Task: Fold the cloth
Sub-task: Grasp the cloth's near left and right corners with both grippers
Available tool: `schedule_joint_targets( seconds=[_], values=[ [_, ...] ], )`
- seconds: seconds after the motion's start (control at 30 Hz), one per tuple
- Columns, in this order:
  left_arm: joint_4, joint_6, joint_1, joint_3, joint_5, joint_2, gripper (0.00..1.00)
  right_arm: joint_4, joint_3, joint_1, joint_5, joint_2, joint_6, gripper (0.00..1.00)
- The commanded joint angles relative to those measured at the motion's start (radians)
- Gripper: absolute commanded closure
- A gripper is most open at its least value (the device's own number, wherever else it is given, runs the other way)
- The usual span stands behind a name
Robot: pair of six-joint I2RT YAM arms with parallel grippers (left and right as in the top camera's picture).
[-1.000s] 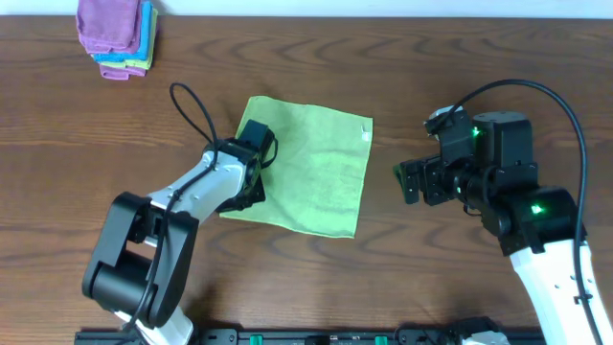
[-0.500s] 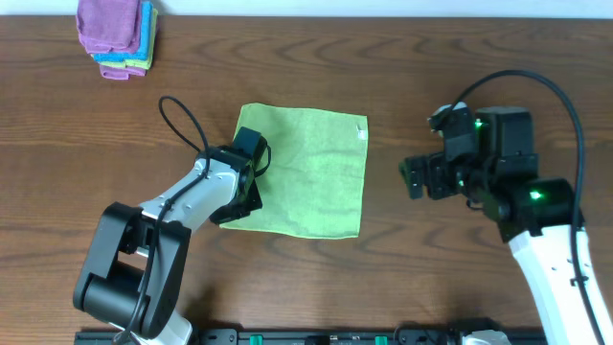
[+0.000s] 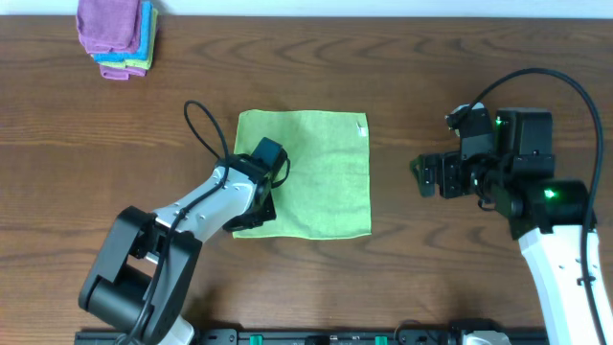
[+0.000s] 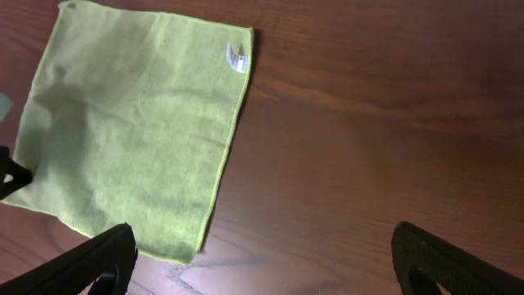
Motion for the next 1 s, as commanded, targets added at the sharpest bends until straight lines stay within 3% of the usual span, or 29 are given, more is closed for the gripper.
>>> schedule_joint_targets(
  seconds=[0.0, 0.27, 0.37, 0.47, 0.6, 0.7, 0.87, 0.97],
  values=[
    [-0.03, -0.015, 0.002, -0.083, 0.122, 0.03, 0.94, -0.002, 0.005, -0.006, -0.06, -0.013, -0.013, 0.01],
    [-0.135, -0.07, 0.016, -0.049, 0.079, -0.271, 0.94, -0.103, 0.047, -0.006, -0.105, -0.06, -0.013, 0.01],
    [-0.147, -0.079, 0.025, -0.049, 0.081, -0.38, 0.86, -0.158, 0.046, -0.006, -0.163, -0.067, -0.014, 0.01],
    [-0.189, -0.094, 0.04, -0.051, 0.077, -0.449, 0.8, -0.18, 0.011, -0.006, -0.241, -0.065, -0.024, 0.1],
    [-0.205, -0.14, 0.079, -0.077, 0.104, -0.461, 0.76, -0.123, -0.098, -0.006, -0.368, -0.053, -0.024, 0.12],
    [-0.167, -0.134, 0.116, -0.12, 0.157, -0.461, 0.66, -0.058, -0.192, -0.006, -0.468, -0.034, -0.025, 0.14],
    [-0.13, -0.034, 0.227, -0.182, 0.281, -0.461, 0.56, 0.008, -0.312, -0.006, -0.567, 0.022, -0.032, 0.14],
    [-0.084, 0.044, 0.313, -0.225, 0.406, -0.462, 0.57, 0.037, -0.35, -0.006, -0.603, 0.057, -0.033, 0.15]
  ],
)
